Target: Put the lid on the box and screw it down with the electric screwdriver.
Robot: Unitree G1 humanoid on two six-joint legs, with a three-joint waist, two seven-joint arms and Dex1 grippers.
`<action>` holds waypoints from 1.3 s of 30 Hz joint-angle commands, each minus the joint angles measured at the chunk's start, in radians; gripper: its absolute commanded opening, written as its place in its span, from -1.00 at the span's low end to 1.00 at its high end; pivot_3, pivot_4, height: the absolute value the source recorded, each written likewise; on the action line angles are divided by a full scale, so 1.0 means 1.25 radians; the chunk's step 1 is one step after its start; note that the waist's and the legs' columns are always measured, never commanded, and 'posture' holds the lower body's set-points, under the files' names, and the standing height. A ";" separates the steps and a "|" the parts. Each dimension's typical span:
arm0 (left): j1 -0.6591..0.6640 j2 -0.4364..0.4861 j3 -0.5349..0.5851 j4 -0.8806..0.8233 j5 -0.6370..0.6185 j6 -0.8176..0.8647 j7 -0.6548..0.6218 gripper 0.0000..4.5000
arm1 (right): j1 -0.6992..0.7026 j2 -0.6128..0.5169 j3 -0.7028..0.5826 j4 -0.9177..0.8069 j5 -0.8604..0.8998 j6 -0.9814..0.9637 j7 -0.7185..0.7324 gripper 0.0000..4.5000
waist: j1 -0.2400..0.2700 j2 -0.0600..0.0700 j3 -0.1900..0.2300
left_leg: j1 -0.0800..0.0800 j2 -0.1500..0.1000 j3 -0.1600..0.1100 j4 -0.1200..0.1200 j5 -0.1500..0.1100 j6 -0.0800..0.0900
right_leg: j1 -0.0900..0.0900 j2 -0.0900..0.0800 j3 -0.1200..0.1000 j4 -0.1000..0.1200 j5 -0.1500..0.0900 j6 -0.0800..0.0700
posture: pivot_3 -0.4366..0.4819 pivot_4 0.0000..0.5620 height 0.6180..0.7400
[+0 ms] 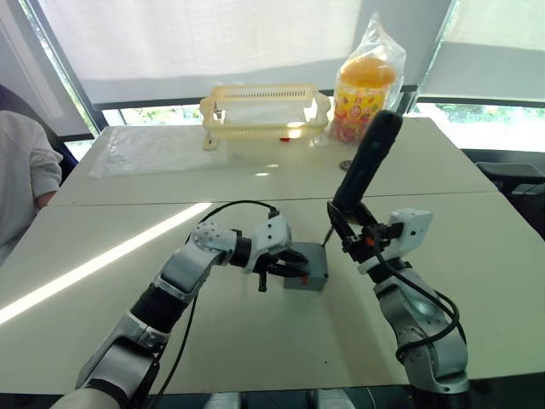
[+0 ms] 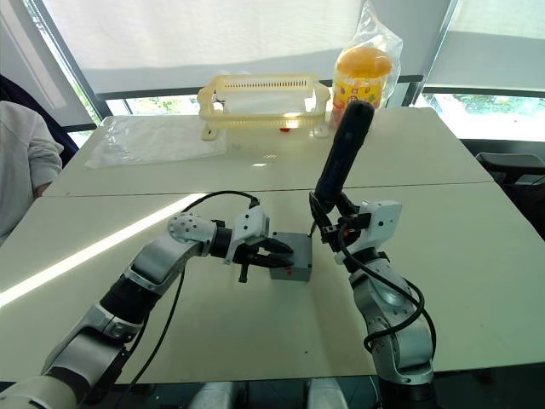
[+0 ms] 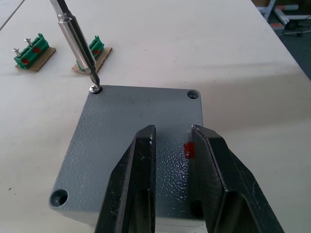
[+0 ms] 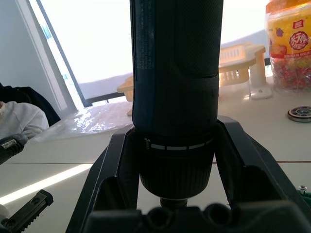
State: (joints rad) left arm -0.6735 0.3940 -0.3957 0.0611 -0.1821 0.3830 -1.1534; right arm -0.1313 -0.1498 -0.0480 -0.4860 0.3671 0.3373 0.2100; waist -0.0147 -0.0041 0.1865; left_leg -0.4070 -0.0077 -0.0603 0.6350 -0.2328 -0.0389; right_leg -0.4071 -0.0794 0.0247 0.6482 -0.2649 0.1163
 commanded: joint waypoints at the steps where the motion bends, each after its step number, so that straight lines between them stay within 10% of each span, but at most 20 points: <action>1: 0.015 0.012 -0.022 0.010 0.022 0.013 -0.004 -0.50 | -0.019 0.001 -0.003 -0.030 0.006 -0.025 0.007 -0.22 | 0.000 0.000 0.000 | 0.000 0.000 0.000 0.000 0.000 0.000 | 0.000 0.000 0.000 0.000 0.000 0.000 | -0.05 -0.47 1.00; 39: 0.015 0.009 -0.025 0.009 0.021 0.009 -0.007 -0.50 | -0.023 -0.008 0.001 -0.056 0.013 -0.003 0.001 -0.22 | 0.000 0.000 0.000 | 0.000 0.000 0.000 0.000 0.000 0.000 | 0.000 0.000 0.000 0.000 0.000 0.000 | -0.05 -0.47 1.00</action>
State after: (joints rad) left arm -0.6731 0.3934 -0.3962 0.0609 -0.1821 0.3817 -1.1533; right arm -0.1503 -0.1595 -0.0441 -0.4887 0.3757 0.3631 0.2040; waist -0.0143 -0.0041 0.1865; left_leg -0.4070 -0.0077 -0.0603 0.6350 -0.2328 -0.0389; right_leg -0.4071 -0.0794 0.0247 0.6482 -0.2649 0.1163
